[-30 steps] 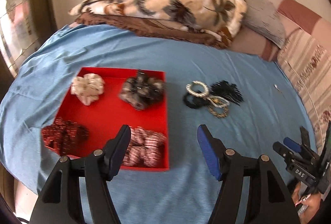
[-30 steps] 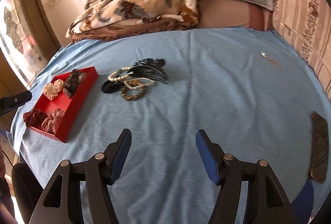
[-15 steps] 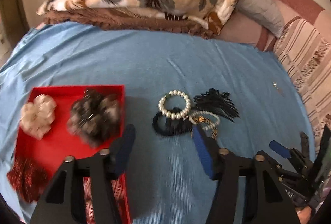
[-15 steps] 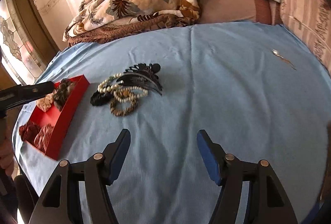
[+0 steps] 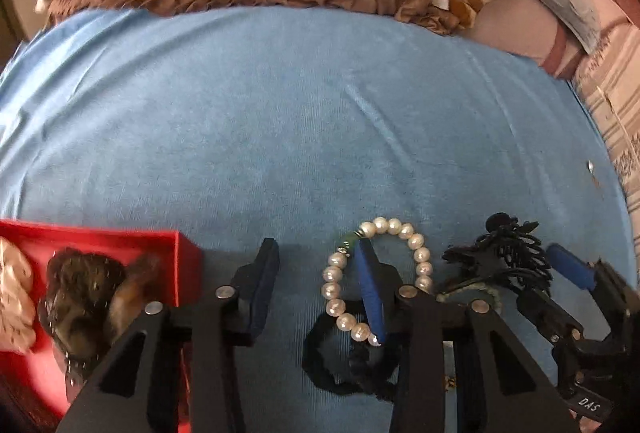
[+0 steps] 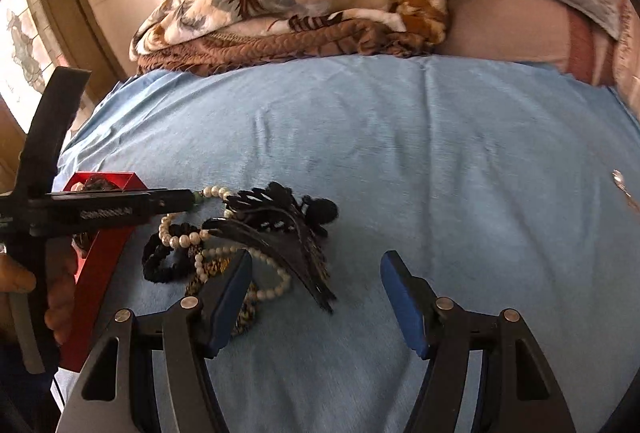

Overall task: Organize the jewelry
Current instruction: 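Grasp the pearl bracelet with the left tool while the right grasps the black claw clip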

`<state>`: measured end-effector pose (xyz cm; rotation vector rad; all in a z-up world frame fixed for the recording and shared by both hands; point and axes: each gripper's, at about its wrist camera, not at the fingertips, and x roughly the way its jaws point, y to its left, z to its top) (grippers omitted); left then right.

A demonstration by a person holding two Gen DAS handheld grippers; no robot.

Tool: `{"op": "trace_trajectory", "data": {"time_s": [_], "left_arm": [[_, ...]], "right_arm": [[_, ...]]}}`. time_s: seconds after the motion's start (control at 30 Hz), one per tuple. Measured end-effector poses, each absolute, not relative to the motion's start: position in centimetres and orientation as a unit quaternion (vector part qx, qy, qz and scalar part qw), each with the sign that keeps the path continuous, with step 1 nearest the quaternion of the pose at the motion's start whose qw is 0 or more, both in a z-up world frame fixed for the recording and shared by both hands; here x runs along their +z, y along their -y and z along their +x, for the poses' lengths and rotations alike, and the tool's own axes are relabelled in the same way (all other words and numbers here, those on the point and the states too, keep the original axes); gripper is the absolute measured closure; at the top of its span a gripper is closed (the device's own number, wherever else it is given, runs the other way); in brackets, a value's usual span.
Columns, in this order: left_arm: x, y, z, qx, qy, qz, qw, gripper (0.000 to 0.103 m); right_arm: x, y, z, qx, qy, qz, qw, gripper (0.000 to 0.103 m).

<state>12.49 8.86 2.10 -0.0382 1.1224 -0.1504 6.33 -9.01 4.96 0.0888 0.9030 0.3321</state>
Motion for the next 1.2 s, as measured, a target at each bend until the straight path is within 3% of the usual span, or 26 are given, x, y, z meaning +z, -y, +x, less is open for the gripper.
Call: {"op": "trace_trajectory", "data": {"time_s": [0.13,0.17,0.23,0.3,0.63,1.2], "left_arm": [[2.0,-8.2,12.6,-0.075,-0.527,0.007,0.847,0.066],[1.9,-8.0,12.5,-0.081,-0.527,0.013,0.846,0.078],[1.7,-7.4,12.3,-0.082,-0.523,0.03,0.848,0.09],[1.8,-7.1,12.2,-0.091,-0.523,0.034,0.847,0.094],[5.7,-7.1,9.8,-0.109,-0.5,0.007,0.859,0.094],[13.0,-8.2,-2.4,-0.172,-0.454,-0.063,0.872,0.094]], "right_arm": [[4.5,8.2,7.3,0.168,-0.436,0.039,0.883,0.033],[4.4,8.1,7.5,0.169,-0.436,0.042,0.883,0.037],[4.2,7.7,7.8,0.175,-0.444,0.049,0.878,0.077],[4.1,7.6,7.6,0.175,-0.444,0.058,0.877,0.083],[6.4,10.2,4.6,0.162,-0.422,0.117,0.885,0.091],[9.6,15.3,-6.7,0.11,-0.385,0.138,0.906,0.091]]}}
